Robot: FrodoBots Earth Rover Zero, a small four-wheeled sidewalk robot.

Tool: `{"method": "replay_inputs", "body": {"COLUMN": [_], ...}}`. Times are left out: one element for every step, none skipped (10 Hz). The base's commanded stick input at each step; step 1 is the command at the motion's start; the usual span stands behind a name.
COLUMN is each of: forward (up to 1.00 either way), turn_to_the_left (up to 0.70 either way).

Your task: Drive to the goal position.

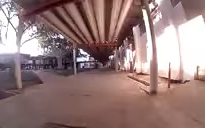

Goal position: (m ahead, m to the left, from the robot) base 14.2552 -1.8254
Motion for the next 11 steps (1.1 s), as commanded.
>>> {"method": "replay_inputs", "body": {"forward": [0.70, 0.70, 0.70, 0.70, 0.70, 0.70, 0.70, 0.70, 0.70, 0.70, 0.70], "turn_to_the_left": [0.00, 0.00, 0.00, 0.00, 0.00, 0.00, 0.00, 0.00, 0.00, 0.00, 0.00]}}
